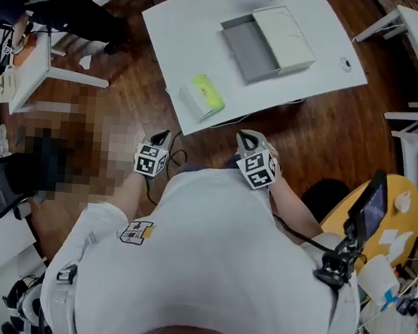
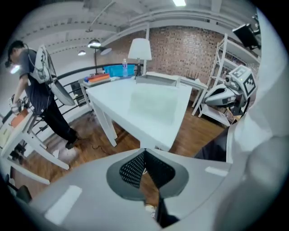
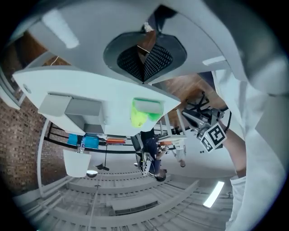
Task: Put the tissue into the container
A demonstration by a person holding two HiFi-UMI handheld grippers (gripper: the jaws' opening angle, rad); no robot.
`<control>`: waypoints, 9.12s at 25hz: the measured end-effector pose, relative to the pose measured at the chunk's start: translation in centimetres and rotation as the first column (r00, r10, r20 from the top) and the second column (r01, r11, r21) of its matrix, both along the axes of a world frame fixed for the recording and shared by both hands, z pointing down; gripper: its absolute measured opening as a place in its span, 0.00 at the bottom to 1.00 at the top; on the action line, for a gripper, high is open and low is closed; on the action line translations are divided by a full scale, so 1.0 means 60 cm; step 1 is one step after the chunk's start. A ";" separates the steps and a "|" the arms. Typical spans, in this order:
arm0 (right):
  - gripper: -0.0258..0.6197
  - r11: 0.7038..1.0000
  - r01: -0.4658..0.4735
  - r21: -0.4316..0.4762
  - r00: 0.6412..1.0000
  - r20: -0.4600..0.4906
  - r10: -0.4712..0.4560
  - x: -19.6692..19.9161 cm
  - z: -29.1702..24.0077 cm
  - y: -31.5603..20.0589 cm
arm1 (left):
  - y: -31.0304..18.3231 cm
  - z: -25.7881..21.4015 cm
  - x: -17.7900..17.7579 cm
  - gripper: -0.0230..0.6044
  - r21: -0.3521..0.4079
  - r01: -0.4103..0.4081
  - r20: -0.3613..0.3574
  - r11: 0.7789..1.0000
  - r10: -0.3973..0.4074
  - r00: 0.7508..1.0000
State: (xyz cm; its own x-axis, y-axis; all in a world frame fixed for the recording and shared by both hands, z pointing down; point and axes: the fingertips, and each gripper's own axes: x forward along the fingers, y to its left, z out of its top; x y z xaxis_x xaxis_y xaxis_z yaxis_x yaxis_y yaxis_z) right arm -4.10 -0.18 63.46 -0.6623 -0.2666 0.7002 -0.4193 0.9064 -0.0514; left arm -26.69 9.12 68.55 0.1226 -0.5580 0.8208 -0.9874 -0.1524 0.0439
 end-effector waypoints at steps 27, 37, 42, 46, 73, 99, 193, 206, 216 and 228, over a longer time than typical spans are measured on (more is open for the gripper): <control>0.34 0.990 0.065 -0.123 0.994 -0.082 -0.075 -0.112 0.010 -0.062 | -0.276 -0.021 0.096 0.96 -0.417 -0.867 0.269 -0.273 0.874 -0.405; 0.40 0.989 0.114 -0.089 0.983 -0.132 -0.125 -0.149 0.022 -0.076 | -0.279 -0.002 0.128 0.63 -0.414 -0.862 0.290 -0.294 0.854 -0.431; 0.30 0.997 0.073 -0.019 0.986 -0.152 -0.075 -0.134 0.002 -0.106 | -0.296 -0.022 0.143 0.60 -0.390 -0.887 0.337 -0.248 0.858 -0.388; 0.29 0.996 0.042 0.077 0.987 -0.159 -0.030 -0.142 -0.032 -0.132 | -0.330 -0.060 0.137 0.60 -0.388 -0.892 0.412 -0.230 0.823 -0.391; 0.27 0.971 -0.053 0.234 0.990 -0.114 0.082 -0.012 -0.126 -0.436 | -0.660 -0.175 0.277 0.59 -0.553 -0.781 0.470 -0.291 0.666 -0.580; 0.27 0.995 -0.017 0.099 0.935 -0.351 0.051 -0.029 -0.028 -0.459 | -0.680 -0.034 0.255 0.59 -0.574 -0.707 0.226 -0.413 0.750 -0.621; 0.04 0.977 -0.212 -0.031 0.965 -0.166 0.204 0.044 0.057 0.193 | 0.139 0.011 0.231 0.04 0.026 -0.537 -0.193 0.843 0.531 0.825; 0.04 0.983 -0.181 0.008 0.963 -0.200 0.179 0.012 0.052 0.224 | 0.166 0.012 0.192 0.04 0.039 -0.537 -0.200 0.843 0.533 0.822; 0.04 0.984 -0.176 0.019 0.961 -0.213 0.176 -0.002 0.054 0.229 | 0.165 0.016 0.177 0.04 0.044 -0.529 -0.205 0.847 0.526 0.825; 0.04 0.984 -0.175 0.025 0.962 -0.207 0.177 -0.011 0.054 0.231 | 0.171 0.019 0.167 0.04 0.041 -0.522 -0.210 0.852 0.518 0.829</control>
State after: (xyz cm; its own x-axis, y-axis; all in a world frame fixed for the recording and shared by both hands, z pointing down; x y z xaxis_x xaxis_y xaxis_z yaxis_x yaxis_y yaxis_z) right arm -4.79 13.69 66.68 -0.4446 -0.3712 0.8152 -0.5732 0.8173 0.0596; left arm -16.66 19.35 69.72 0.5575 -0.3494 0.7531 -0.7300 -0.6383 0.2442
